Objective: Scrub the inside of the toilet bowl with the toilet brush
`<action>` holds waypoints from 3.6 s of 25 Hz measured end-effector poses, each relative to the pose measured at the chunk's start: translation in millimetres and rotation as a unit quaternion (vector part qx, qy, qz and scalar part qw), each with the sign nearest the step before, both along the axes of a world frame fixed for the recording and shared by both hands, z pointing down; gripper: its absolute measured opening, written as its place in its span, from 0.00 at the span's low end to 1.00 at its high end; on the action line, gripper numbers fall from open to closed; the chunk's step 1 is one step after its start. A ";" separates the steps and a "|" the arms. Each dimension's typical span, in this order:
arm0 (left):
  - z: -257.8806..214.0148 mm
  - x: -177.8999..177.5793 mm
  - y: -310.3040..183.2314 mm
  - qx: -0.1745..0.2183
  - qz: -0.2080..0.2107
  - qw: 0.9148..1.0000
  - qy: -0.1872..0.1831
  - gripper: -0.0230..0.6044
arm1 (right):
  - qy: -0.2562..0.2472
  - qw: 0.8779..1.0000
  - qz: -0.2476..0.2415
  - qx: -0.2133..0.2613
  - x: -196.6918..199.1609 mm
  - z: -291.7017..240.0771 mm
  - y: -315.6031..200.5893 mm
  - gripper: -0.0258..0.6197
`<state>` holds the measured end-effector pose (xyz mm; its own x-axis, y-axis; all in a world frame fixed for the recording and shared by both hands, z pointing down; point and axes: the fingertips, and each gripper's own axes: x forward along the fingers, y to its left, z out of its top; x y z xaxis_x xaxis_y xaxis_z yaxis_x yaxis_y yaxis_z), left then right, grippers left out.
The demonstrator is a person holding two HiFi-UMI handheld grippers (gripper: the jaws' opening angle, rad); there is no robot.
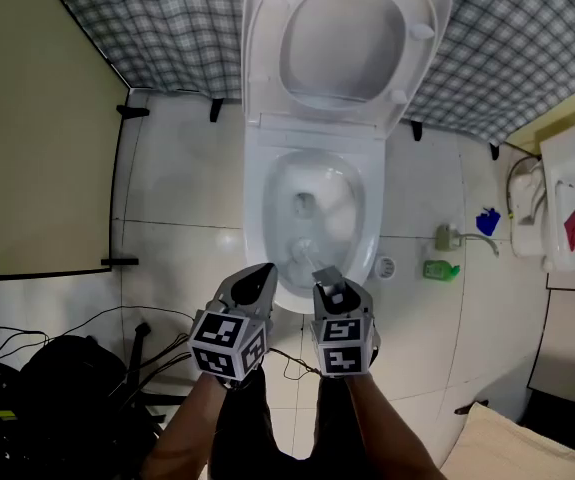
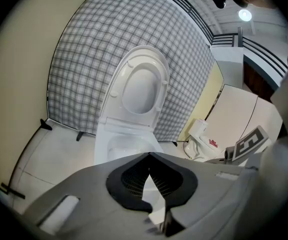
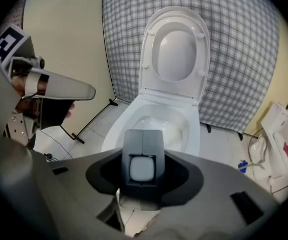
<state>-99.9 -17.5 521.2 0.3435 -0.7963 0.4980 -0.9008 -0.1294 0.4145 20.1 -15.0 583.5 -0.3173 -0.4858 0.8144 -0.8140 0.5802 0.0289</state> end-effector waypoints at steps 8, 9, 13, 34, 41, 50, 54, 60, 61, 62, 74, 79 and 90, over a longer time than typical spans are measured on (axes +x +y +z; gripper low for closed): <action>7.4 -13.5 -1.3 -0.003 -0.006 1.000 -0.007 0.05 | 0.030 0.999 -0.028 -0.006 -15.5 55.0 -45.4 0.35; 8.0 -14.7 -2.4 -0.002 -0.006 1.000 -0.007 0.05 | 0.034 0.999 -0.032 -0.007 -17.2 61.6 -51.3 0.35; 10.5 -17.9 -5.0 -0.004 -0.005 1.000 -0.007 0.05 | 0.049 0.998 -0.043 -0.015 -19.8 89.7 -70.4 0.35; 19.5 -17.6 -5.9 -0.011 0.003 1.000 -0.010 0.05 | -0.091 0.995 0.050 -0.012 -15.8 58.2 -63.1 0.36; 29.7 -19.4 -0.7 -0.020 0.001 1.000 -0.009 0.05 | -0.063 0.995 0.077 -0.027 -5.7 91.7 -99.6 0.36; 23.6 -11.5 -7.8 -0.017 0.008 1.000 -0.001 0.05 | -0.020 0.994 0.092 -0.057 41.6 59.3 -42.4 0.35; 20.9 -6.4 -12.4 -0.014 0.013 1.000 0.002 0.05 | 0.003 0.993 0.110 -0.040 54.2 46.5 -43.2 0.35; 27.1 -7.5 -10.8 -0.019 0.010 1.000 0.002 0.05 | 0.006 0.992 0.121 -0.037 54.5 60.5 -76.7 0.35; 28.6 -8.6 -9.9 -0.020 0.008 1.000 0.001 0.05 | 0.006 0.992 0.121 -0.038 52.7 64.0 -83.5 0.35; 30.1 -10.3 -9.1 -0.022 0.006 1.000 0.000 0.05 | 0.006 0.992 0.121 -0.040 50.5 67.7 -90.2 0.35; 39.5 -25.5 -7.3 -0.032 -0.013 0.999 0.004 0.05 | -0.009 0.997 0.072 0.002 10.5 35.8 -140.4 0.35; 38.7 -27.2 -12.7 -0.028 -0.015 0.999 0.009 0.05 | -0.028 0.998 0.042 0.022 -14.4 20.7 -154.8 0.35; 51.5 -47.5 -11.8 -0.032 -0.033 0.999 -0.001 0.05 | -0.017 0.999 0.014 0.024 -35.8 79.3 -177.4 0.35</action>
